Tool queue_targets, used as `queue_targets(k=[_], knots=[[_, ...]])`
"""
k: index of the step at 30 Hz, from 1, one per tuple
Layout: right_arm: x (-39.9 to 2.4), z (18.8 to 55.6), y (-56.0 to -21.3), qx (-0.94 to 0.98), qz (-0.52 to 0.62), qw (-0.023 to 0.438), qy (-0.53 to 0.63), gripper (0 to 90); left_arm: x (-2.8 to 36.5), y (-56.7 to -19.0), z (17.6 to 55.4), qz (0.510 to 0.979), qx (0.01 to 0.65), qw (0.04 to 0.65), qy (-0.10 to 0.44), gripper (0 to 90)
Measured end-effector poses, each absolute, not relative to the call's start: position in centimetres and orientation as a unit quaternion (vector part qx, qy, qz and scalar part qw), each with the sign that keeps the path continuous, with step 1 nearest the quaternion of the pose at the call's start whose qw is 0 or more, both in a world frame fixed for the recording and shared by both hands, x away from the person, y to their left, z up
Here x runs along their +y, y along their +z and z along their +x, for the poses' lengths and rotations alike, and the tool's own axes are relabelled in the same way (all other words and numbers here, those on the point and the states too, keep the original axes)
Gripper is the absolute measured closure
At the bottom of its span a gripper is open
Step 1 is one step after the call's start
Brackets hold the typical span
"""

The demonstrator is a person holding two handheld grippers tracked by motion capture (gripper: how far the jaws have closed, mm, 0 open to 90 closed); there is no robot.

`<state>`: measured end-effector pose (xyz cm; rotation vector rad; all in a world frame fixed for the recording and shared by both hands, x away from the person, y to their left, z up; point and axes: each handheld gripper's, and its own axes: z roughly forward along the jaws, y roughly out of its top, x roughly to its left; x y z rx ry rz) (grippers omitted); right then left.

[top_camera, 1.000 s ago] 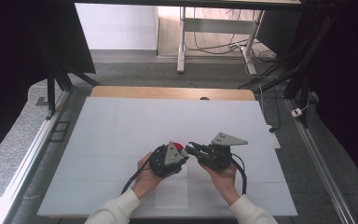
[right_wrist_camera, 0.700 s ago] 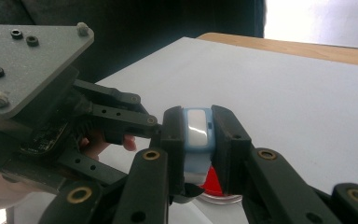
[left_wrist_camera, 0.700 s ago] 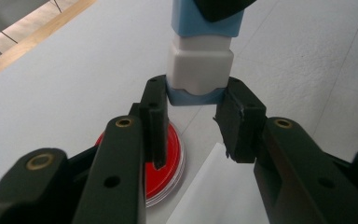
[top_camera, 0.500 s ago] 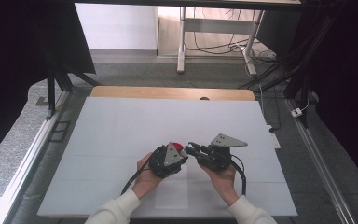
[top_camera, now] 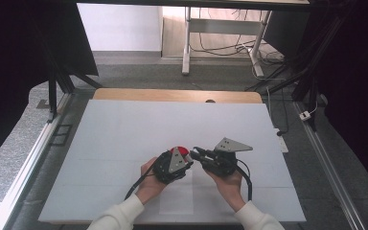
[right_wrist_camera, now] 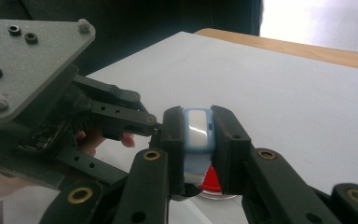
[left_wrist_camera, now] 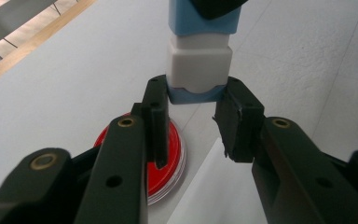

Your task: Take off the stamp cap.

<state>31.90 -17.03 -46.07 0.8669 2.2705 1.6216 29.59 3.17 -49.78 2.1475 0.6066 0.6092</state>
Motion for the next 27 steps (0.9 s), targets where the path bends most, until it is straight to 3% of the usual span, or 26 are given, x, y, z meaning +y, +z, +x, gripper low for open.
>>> queue_targets(k=[12,27], knots=[[-16.99,31.76,-46.28,0.769,0.301,0.112,0.553,75.0,3.42,-49.97,29.79,0.844,0.253,0.419,0.219,65.4],[-17.03,31.88,-46.11,0.776,0.297,0.106,0.546,74.9,3.42,-50.05,29.70,0.853,0.230,0.406,0.232,65.6]])
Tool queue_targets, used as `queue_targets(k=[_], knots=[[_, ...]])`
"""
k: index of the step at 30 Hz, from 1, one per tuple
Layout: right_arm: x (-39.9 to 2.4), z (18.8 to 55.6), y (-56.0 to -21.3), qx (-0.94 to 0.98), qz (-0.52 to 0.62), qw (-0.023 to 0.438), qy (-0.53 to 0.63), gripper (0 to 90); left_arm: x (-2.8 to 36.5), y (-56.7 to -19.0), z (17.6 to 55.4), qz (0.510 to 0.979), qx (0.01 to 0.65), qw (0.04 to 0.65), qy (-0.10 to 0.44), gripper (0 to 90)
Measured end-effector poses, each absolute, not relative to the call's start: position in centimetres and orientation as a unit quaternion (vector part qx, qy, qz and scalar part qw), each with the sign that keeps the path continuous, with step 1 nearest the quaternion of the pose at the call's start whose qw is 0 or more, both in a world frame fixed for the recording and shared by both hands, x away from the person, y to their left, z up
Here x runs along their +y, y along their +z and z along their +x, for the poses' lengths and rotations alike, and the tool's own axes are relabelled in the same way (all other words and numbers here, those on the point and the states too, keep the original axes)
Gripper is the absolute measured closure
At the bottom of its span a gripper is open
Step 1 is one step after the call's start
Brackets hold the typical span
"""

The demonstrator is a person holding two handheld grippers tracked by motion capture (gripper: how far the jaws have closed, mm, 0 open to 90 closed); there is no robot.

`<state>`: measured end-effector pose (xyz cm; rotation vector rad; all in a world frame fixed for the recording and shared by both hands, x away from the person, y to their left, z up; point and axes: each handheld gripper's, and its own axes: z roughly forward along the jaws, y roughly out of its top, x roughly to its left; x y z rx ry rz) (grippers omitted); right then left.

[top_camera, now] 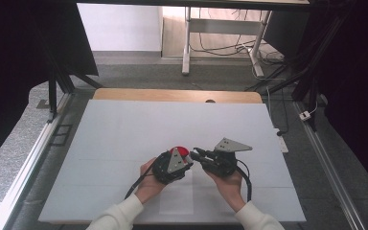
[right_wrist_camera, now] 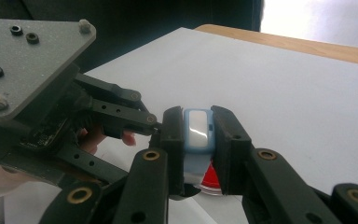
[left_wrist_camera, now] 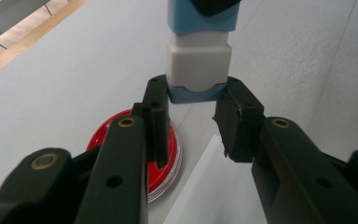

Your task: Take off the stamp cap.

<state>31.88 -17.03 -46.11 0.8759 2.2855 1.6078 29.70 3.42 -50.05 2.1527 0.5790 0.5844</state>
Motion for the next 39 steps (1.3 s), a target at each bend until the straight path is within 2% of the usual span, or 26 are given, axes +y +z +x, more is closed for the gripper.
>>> queue_targets(k=[13,35,39], knots=[[-17.01,31.71,-46.34,0.772,0.305,0.109,0.546,74.9,3.50,-50.25,30.00,0.846,0.257,0.425,0.192,65.5],[-16.75,31.69,-46.30,0.785,0.301,0.114,0.530,75.2,3.26,-50.43,29.79,0.859,0.230,0.399,0.225,65.8],[-16.80,31.62,-46.29,0.781,0.303,0.115,0.534,75.2,3.54,-50.40,30.01,0.854,0.240,0.415,0.203,65.7]])
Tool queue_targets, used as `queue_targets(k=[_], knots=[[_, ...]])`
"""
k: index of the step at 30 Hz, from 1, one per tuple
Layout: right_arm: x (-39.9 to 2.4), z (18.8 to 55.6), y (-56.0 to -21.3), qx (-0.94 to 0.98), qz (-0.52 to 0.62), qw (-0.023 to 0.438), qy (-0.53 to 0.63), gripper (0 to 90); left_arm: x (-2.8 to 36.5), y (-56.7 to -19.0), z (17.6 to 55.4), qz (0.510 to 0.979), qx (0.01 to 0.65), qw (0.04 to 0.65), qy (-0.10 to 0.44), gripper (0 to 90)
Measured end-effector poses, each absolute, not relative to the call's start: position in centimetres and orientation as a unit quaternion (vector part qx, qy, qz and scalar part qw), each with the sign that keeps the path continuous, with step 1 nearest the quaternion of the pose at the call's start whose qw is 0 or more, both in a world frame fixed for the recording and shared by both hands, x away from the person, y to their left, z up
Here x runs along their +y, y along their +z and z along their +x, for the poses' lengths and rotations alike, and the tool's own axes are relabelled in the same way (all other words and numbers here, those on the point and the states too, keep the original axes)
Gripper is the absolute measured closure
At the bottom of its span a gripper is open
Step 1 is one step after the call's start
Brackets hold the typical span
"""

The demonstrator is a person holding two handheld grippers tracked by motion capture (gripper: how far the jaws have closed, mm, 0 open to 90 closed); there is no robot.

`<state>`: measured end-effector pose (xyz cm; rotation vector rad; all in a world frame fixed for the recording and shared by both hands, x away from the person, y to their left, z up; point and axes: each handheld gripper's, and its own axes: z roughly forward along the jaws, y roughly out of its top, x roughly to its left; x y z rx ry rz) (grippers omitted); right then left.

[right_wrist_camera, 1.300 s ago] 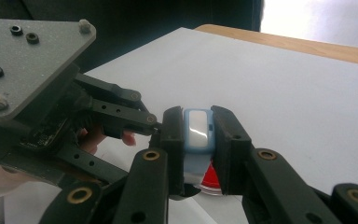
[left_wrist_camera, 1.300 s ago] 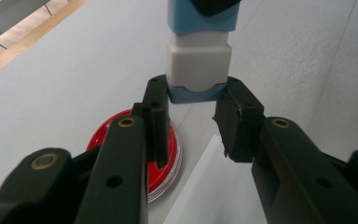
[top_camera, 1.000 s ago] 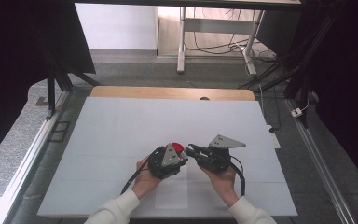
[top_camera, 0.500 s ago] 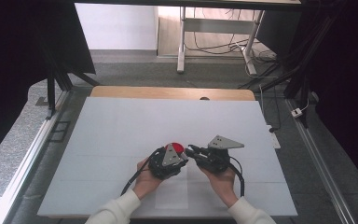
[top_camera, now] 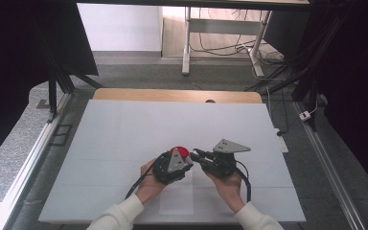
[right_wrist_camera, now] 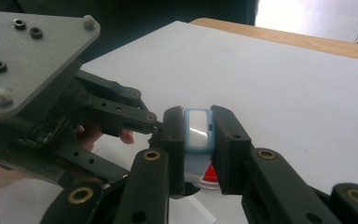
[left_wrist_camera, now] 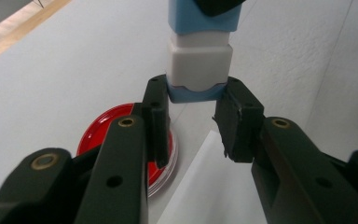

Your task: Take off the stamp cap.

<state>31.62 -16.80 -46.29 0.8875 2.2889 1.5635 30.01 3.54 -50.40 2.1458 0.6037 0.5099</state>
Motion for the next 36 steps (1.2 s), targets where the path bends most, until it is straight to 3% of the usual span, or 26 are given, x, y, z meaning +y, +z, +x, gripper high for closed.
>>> queue_targets(k=[4,10,17,36], knots=[[-16.8,31.5,-46.4,0.779,0.306,0.118,0.535,75.2,3.8,-50.6,30.3,0.848,0.257,0.429,0.174,65.6],[-17.1,31.4,-46.0,0.772,0.302,0.136,0.542,75.5,3.8,-51.1,30.5,0.860,0.259,0.394,0.196,65.9],[-18.7,32.0,-45.2,0.757,0.320,0.128,0.555,75.5,3.7,-50.7,30.0,0.854,0.239,0.407,0.218,65.8],[-18.8,32.1,-45.2,0.756,0.309,0.115,0.566,75.3,6.5,-49.9,30.1,0.842,0.261,0.424,0.206,65.3]])
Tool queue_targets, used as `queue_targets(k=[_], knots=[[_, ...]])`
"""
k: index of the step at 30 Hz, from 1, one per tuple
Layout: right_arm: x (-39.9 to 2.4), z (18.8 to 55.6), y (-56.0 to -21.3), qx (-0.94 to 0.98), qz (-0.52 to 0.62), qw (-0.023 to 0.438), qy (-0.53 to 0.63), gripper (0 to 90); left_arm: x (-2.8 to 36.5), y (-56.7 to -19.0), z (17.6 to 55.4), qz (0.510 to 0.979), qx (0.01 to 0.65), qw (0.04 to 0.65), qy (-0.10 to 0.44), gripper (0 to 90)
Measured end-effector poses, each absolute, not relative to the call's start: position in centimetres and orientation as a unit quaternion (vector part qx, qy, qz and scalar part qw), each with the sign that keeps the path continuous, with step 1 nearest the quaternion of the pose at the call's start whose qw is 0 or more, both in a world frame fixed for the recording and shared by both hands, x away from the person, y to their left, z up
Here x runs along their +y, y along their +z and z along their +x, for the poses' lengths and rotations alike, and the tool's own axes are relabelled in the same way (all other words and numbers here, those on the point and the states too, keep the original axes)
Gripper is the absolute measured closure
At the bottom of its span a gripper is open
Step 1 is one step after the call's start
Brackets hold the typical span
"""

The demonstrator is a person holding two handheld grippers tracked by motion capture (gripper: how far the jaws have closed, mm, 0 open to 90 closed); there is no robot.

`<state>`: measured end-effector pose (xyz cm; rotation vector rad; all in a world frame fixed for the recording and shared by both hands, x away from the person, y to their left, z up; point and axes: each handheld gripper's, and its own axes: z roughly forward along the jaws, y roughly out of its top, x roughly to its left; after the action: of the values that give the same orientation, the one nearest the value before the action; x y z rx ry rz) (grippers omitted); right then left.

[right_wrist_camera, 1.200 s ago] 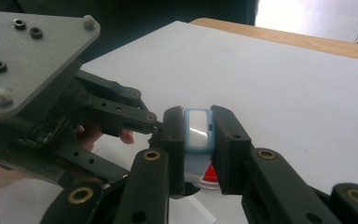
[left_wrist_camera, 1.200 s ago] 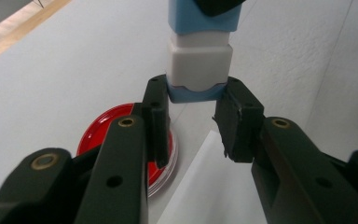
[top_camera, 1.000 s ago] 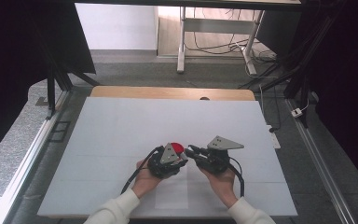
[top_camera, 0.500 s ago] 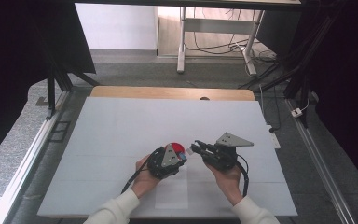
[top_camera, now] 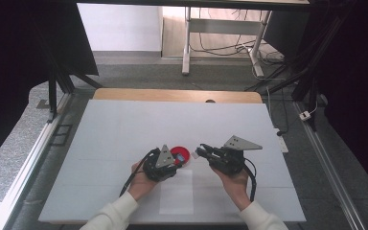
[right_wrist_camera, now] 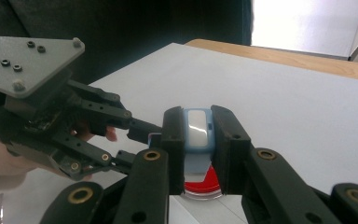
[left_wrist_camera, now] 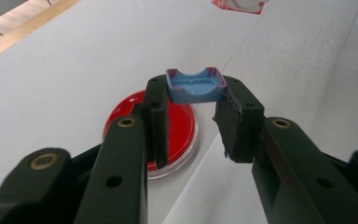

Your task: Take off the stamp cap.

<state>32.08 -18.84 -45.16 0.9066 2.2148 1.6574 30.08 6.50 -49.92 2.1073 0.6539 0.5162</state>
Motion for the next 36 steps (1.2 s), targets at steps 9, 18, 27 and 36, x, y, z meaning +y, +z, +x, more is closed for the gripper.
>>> queue_targets(k=[9,18,27,36], knots=[[-19.0,32.2,-45.2,0.755,0.309,0.115,0.568,75.1,8.9,-49.6,30.1,0.837,0.280,0.422,0.206,65.2],[-19.2,32.4,-45.3,0.755,0.311,0.114,0.566,75.1,10.6,-49.3,29.6,0.836,0.283,0.422,0.208,65.2],[-19.4,32.5,-45.4,0.758,0.312,0.116,0.561,75.0,12.8,-49.4,27.9,0.831,0.296,0.423,0.210,65.1],[-19.4,32.6,-45.5,0.761,0.309,0.119,0.558,75.0,16.0,-49.7,25.6,0.814,0.323,0.429,0.220,65.2]])
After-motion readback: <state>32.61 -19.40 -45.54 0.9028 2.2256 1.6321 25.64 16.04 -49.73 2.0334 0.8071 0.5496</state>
